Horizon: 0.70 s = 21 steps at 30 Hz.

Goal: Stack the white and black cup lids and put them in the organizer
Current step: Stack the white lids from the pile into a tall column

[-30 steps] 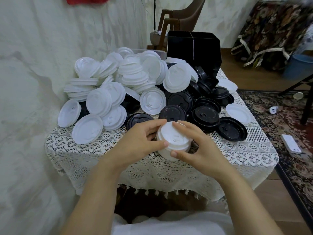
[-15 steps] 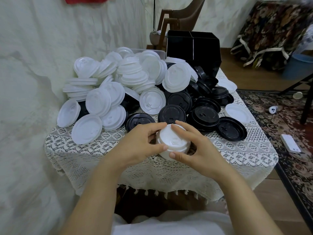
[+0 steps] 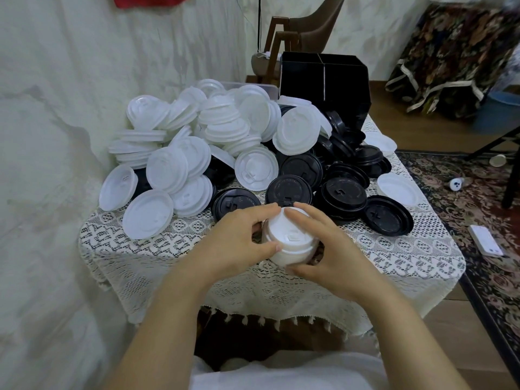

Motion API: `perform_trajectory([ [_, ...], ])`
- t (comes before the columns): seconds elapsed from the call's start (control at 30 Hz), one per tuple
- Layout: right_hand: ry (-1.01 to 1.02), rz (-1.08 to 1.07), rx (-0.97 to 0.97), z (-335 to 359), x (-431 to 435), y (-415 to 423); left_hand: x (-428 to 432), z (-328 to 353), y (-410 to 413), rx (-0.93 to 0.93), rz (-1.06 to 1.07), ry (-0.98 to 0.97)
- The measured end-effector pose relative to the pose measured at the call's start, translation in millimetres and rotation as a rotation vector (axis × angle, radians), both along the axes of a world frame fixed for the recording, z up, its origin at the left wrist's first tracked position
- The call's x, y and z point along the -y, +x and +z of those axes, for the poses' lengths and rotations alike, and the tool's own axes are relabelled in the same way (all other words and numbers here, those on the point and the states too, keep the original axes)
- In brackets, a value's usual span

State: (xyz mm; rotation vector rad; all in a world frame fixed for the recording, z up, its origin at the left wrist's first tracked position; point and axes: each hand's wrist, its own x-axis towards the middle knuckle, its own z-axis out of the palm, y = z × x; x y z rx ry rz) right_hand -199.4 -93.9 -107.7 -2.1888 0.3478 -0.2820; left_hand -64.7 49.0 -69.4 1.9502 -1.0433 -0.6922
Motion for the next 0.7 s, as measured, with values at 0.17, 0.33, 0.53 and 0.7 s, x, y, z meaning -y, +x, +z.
perform_trajectory([
  [0.17, -0.037, -0.014, 0.014, -2.0, 0.2, 1.6, -3.8, 0.6, 2.5, 0.034, 0.023, -0.016],
  [0.33, -0.020, -0.018, 0.029, -3.4, 1.8, 5.2, -3.3, -4.3, 4.0, 0.038, 0.030, -0.004],
  [0.53, 0.016, -0.018, 0.027, -2.3, 5.8, 12.8, 1.1, -6.6, 3.3, 0.040, 0.039, -0.020],
  [0.7, 0.018, -0.013, 0.030, -2.9, 7.1, 18.0, 4.3, -8.4, 2.1, 0.079, 0.051, -0.025],
])
